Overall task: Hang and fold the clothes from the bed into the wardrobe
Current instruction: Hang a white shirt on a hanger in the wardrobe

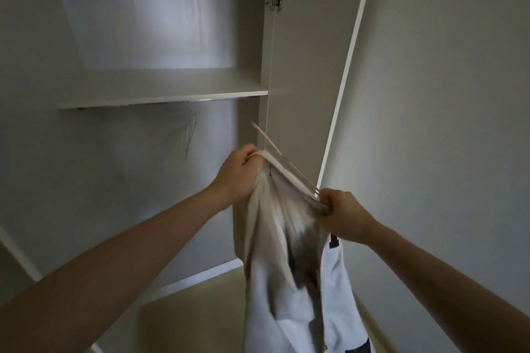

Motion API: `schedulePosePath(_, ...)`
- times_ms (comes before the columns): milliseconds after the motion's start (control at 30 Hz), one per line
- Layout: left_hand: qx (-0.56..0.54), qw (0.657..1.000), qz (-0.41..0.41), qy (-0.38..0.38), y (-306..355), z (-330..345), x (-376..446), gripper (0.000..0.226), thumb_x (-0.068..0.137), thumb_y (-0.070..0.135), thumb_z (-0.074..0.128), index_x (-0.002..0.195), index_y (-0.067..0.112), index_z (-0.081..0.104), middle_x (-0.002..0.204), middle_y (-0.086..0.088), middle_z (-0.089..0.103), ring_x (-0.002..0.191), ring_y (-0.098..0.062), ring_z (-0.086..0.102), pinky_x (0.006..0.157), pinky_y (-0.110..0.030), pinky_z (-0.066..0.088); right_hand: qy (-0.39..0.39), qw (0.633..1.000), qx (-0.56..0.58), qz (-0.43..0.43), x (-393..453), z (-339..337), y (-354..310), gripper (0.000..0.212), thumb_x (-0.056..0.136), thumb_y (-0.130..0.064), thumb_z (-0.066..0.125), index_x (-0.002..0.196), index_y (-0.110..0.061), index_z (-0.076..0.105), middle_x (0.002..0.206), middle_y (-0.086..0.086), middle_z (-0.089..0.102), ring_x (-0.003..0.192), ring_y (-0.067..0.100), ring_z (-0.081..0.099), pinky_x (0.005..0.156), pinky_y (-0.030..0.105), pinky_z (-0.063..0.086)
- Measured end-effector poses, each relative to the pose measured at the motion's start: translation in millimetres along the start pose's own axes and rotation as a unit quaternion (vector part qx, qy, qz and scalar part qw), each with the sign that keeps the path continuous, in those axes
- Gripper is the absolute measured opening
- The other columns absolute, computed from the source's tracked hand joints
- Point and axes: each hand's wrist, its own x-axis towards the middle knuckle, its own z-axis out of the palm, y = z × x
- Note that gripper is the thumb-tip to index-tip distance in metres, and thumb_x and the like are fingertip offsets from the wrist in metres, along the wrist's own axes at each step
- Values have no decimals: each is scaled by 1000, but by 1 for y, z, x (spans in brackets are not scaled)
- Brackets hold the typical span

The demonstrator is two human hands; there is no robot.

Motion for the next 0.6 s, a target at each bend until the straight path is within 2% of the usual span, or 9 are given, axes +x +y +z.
schedulePosePath(67,-13,999,42,-30,34,13,5,25,91,24,45,68,20,38,58,12,34,57,-8,31,53,-27,24,10,998,31,50,-5,19,13,11,69,-6,62,72,-7,51,67,13,62,48,19,60,41,28,45)
schedulePosePath(167,-1,997,72,-25,54,15,15,32,99,12,49,68,18,40,60,8,33,56,-7,29,53,-27,25,3,997,-2,82,-14,34,37,15,73,-7,62,87,-6,62,79,8,68,71,24,66,57,30,49)
schedulePosePath(233,18,997,75,16,52,2,26,34,100,11,50,67,18,41,61,6,35,57,-7,31,55,-28,26,-16,994,-32,101,-24,31,53,6,75,-2,57,77,-8,59,75,5,64,69,21,61,60,28,45)
schedulePosePath(300,75,992,94,35,43,-17,34,38,99,14,53,65,19,38,60,4,36,56,-8,32,56,-31,28,-11,992,-37,122,-29,18,65,23,76,2,55,63,-15,48,67,3,56,62,18,54,57,25,41)
schedulePosePath(333,129,985,111,36,36,-27,36,39,99,15,55,64,18,38,59,3,38,55,-8,35,56,-31,29,-4,991,-40,129,-29,7,65,27,75,5,55,60,-16,45,66,5,56,63,22,57,57,27,45)
schedulePosePath(400,230,962,142,27,18,-47,38,39,100,21,59,65,14,42,60,-2,42,58,-16,44,59,-36,34,4,993,-28,115,-27,-15,61,29,73,10,53,59,-14,45,66,10,56,70,35,67,63,38,55)
schedulePosePath(467,290,945,149,26,-1,-67,37,45,99,31,65,64,11,44,58,-4,43,61,-28,49,60,-40,34,22,995,-19,96,-24,-33,51,31,73,11,51,58,-14,44,63,10,54,67,36,66,60,38,53)
schedulePosePath(533,313,942,118,26,-18,-88,34,56,93,46,70,61,10,43,54,-4,41,56,-25,46,56,-39,33,64,996,-13,67,-21,-45,41,31,73,11,51,58,-15,42,60,6,49,59,27,52,57,34,40)
schedulePosePath(600,307,948,87,0,-32,-105,28,67,80,67,74,60,11,43,51,2,39,50,-13,39,50,-30,31,128,991,10,28,-15,-57,28,29,73,11,50,59,-13,41,58,3,44,59,21,42,56,33,32)
